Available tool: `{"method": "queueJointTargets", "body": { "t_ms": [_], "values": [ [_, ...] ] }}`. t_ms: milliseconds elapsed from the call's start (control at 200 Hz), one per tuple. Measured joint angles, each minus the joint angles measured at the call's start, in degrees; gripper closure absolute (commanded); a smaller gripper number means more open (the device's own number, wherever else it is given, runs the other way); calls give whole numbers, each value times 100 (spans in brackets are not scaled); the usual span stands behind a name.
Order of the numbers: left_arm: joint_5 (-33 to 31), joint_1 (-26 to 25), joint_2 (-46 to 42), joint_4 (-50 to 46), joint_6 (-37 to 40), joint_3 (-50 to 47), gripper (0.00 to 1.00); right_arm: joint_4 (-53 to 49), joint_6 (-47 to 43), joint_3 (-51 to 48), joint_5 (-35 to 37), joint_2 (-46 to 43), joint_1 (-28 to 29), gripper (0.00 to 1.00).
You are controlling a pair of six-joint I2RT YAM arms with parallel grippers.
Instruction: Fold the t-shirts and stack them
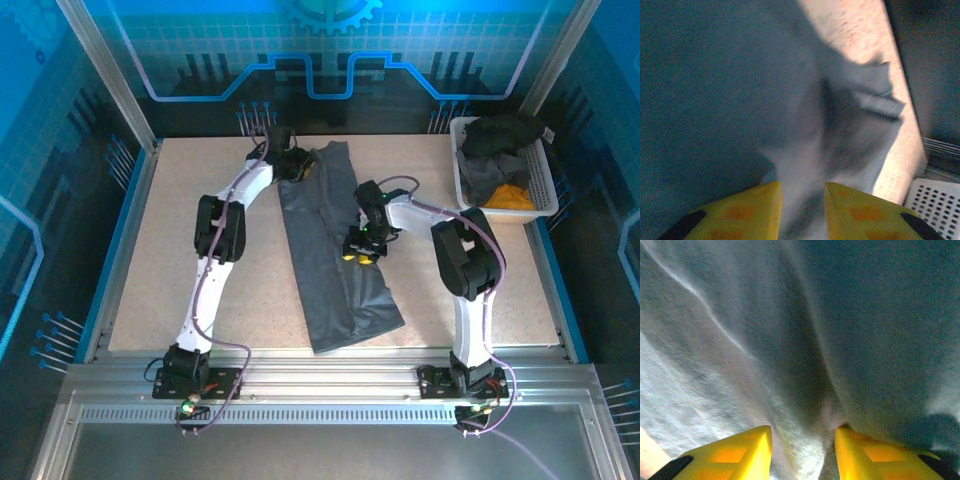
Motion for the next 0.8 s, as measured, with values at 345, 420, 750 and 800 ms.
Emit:
{"method": "queueJointTargets", "body": {
  "t_ms": [345, 420, 750, 800],
  "values": [
    [256, 109, 452, 92, -31, 739, 66, 125, 688, 94, -367, 70, -184, 59],
    [269, 120, 431, 229, -72, 732, 72, 157, 678, 55, -308, -39, -184, 59],
    [208, 59, 275, 1504, -431, 168, 88, 79, 417, -310, -79, -977, -181, 60],
    [203, 33, 380, 1670, -509, 304, 88, 31, 374, -417, -42, -1088, -186, 60]
  ]
}}
